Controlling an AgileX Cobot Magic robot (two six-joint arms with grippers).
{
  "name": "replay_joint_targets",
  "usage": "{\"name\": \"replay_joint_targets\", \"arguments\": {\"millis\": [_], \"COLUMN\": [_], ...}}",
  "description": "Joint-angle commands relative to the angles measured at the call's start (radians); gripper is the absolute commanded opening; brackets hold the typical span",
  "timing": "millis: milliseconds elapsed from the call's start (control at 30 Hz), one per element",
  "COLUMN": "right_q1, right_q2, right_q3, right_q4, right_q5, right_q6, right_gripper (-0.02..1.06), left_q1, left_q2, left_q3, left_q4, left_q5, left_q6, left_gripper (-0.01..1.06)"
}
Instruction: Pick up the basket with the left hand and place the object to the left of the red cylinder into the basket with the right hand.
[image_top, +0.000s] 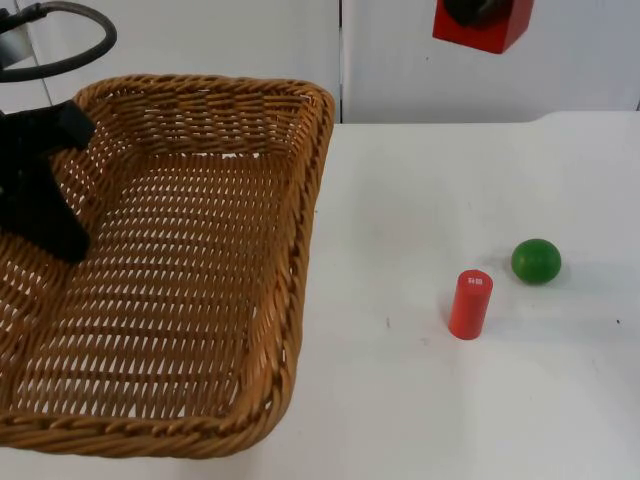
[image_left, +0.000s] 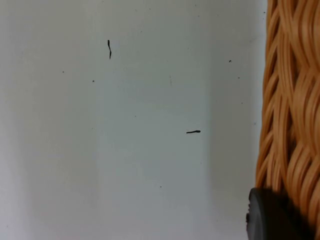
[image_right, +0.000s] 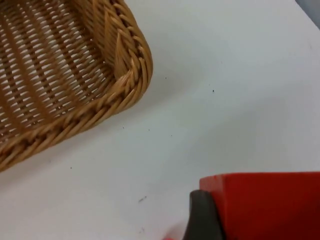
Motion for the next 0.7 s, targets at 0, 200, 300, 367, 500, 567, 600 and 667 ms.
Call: {"name": "replay_joint_targets", "arguments": {"millis": [0,200,300,367,500,567,600,667], "right_q1": [0.008,0.073,0.108,0.149,0.208,0.242,0.259,0.276], "right_q2": [-0.015,-0.015,-0.015,-0.015,-0.015,-0.015,-0.015,-0.015], "right_q3": [-0.006,-0.006,-0.006,-0.006,-0.006,-0.006,-0.006,-0.006], "right_q4": [0.002,0.001,0.001,0.001,0.001,0.001,0.001,0.001], "right_q5": [0.001,-0.020,-0.049,-0.086,-0.140,-0.179,-0.194,-0.206], "right_q6": [0.024,0.028,0.031,0.031,0.031,0.031,0.031,0.031], "right_gripper": [0.00,0.00,0.00,0.00,0.00,0.00,0.00,0.00], "left_q1": [-0.002,-0.002,-0.002,-0.002,-0.002,-0.002,-0.002,-0.002], "left_q2": [-0.017,-0.017,-0.017,-0.017,-0.017,-0.017,-0.017,-0.017], "left_q3": [-0.001,-0.001,-0.001,-0.001,-0.001,-0.001,-0.001,-0.001], "left_q4": [-0.018,-0.018,-0.018,-0.018,-0.018,-0.018,-0.018,-0.018], "left_q5": [0.002,0.005,0.005,0.005,0.005,0.005,0.005,0.005], "left_q6": [-0.007,-0.007,-0.007,-0.007,-0.007,-0.007,-0.007,-0.007], "left_gripper": [0.00,0.00,0.00,0.00,0.00,0.00,0.00,0.00]}}
